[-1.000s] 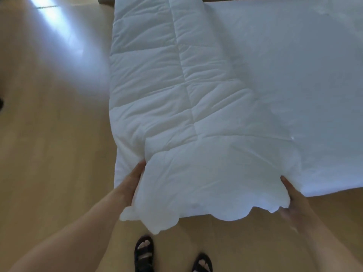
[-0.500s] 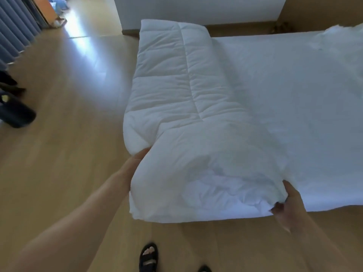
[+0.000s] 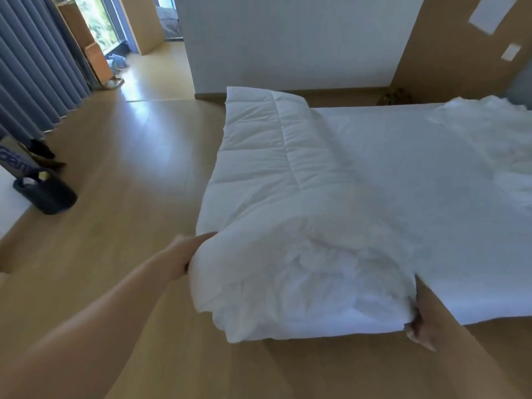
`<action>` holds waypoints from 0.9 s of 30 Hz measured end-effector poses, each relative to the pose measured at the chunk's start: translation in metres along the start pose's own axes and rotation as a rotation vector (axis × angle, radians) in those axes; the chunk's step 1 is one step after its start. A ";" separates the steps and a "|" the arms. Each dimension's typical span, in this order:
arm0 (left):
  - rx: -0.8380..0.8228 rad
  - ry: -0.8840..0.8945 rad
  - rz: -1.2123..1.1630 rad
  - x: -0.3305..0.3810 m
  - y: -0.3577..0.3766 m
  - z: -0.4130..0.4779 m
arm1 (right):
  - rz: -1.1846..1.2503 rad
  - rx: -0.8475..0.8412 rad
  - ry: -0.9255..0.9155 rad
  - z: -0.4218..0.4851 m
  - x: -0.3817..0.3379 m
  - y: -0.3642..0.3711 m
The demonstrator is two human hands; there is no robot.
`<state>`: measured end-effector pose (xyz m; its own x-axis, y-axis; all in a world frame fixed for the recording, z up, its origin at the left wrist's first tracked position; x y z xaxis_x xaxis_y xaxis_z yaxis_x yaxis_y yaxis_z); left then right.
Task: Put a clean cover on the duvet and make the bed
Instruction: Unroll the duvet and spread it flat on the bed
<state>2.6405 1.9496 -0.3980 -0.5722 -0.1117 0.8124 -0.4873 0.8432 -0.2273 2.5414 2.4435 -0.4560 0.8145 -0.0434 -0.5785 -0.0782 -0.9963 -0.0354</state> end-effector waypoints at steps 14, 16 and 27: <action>0.051 -0.337 0.064 -0.252 0.015 0.000 | -0.209 0.378 -0.055 0.053 0.102 -0.031; 0.047 -0.336 -0.073 -0.254 0.035 -0.001 | -0.140 0.381 -0.083 0.063 0.105 -0.026; 0.049 -0.393 -0.894 -0.341 0.139 -0.003 | 0.224 -0.239 0.277 0.147 0.158 0.011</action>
<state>2.7699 2.1068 -0.7051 -0.1536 -0.8741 0.4608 -0.8700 0.3407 0.3564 2.5848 2.4366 -0.6678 0.9189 -0.2463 -0.3082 -0.1617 -0.9477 0.2753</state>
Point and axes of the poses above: each hand's wrist, its own z-axis towards the middle knuckle, its own y-axis out of the palm, x = y × z, the point moved 7 cm from there along z, towards the middle knuckle, and after that the axes turned 6 degrees about y, right-handed, at the moved point
